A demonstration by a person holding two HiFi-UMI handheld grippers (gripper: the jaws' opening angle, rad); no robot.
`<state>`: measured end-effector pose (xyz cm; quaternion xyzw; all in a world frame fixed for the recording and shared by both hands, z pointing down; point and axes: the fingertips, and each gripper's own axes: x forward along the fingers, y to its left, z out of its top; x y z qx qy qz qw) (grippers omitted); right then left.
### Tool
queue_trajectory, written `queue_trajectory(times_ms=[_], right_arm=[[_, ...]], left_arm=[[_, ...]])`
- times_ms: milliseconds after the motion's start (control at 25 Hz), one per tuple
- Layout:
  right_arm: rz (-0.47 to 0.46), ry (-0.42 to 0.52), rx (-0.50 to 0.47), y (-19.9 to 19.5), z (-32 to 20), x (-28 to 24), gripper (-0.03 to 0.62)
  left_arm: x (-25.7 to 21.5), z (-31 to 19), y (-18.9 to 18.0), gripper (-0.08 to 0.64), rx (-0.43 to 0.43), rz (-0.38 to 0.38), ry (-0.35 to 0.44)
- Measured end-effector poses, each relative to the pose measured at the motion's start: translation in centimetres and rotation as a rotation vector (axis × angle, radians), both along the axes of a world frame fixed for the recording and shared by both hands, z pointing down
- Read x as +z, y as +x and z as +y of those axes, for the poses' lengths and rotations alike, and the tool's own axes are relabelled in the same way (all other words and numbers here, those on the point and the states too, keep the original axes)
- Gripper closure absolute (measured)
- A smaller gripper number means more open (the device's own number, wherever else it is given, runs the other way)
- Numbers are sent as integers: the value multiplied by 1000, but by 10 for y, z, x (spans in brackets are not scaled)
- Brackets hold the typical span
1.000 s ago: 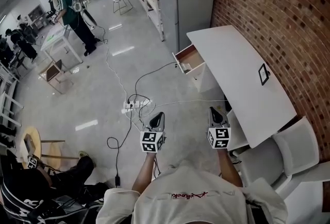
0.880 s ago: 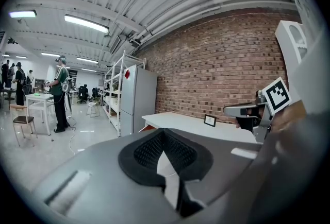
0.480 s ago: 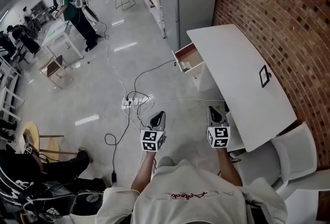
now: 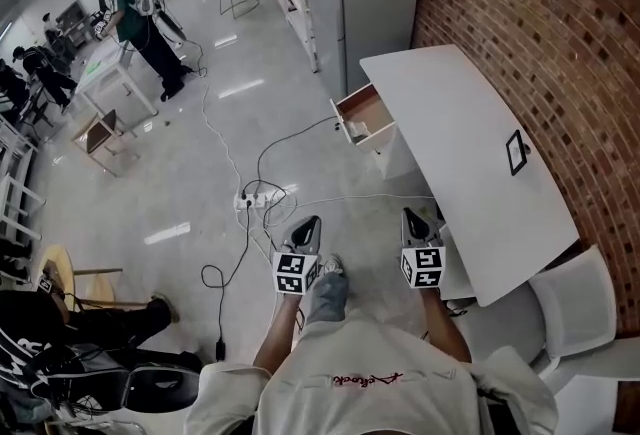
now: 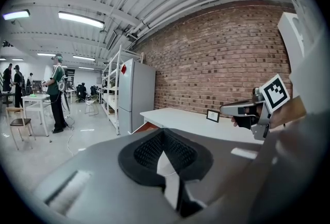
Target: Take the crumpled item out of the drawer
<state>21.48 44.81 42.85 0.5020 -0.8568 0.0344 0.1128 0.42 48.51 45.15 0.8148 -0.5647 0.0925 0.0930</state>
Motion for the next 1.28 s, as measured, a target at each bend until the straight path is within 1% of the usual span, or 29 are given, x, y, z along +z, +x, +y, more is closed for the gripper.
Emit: queue_trajectory(times_ms=[200,400,680,920,1080,1280], right_arm=[[2,4,2,-5,-38,6,580],[22,-4,8,-23,-90,2,580],[31,12,27,-56,-175,-12,580],[31,24,45,-78,-243,-18,580],[34,27,58,-91,-278,-17,580],[38,21,67,-106,-305,-10,580]], left_arm=[[7,-44,0,551,13,11,8],[4,-100,-15,551,28,27,5],[0,-184,-48,551,41,23,7],[-15,-258,-72,551,49,37,32],[-13,-294,-84,551,65,34,34],[-3,-325,-99,551,83,23,26]])
